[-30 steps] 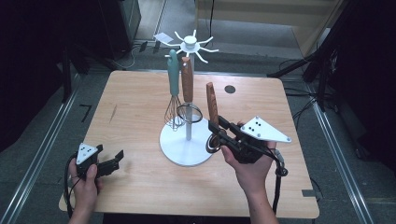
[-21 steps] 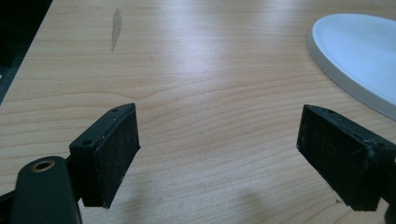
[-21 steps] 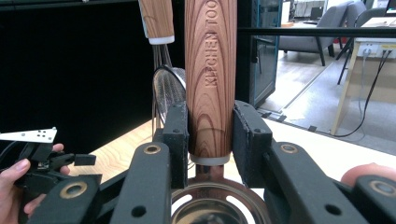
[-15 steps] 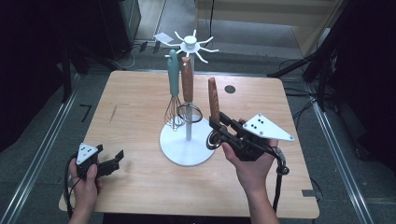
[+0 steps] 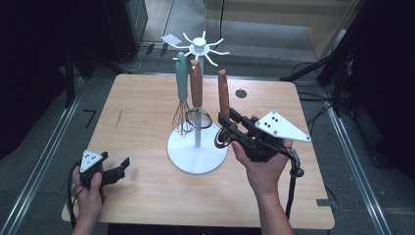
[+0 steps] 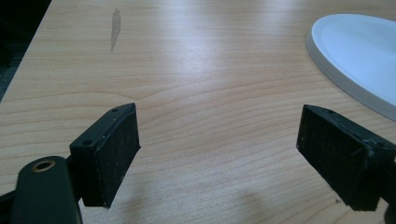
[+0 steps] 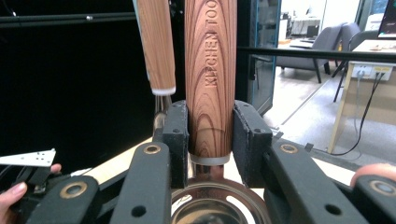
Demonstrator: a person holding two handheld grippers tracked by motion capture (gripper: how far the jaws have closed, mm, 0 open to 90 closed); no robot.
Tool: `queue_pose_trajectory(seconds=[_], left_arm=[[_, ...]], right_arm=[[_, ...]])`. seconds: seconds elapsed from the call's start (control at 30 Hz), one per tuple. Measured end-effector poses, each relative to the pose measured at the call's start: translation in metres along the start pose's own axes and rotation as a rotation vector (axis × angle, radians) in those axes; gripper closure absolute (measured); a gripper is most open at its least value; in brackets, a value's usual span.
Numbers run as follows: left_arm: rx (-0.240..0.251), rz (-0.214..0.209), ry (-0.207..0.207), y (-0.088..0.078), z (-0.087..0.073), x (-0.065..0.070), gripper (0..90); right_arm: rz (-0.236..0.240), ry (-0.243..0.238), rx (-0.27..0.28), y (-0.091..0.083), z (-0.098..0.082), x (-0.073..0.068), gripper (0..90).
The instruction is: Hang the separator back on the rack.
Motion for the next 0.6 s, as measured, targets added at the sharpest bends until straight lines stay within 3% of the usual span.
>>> queue_pose_trajectory(seconds=[0.6], left_arm=[[-0.002,-0.002,0.002,0.0,0.0,0.0,13.6]], right_arm=[[-0.008,-0.028,0.028,0.0,0.02,-0.005,70.6]])
Point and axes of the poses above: each handheld gripper's, and its own axes: y roughly forward along the jaws, z roughly out of its top, x roughly to its right, the point moved 5 cm from there along y, roughly forward along the jaws, and after that the axes turned 6 degrees about -y, right-handed, at the moved point
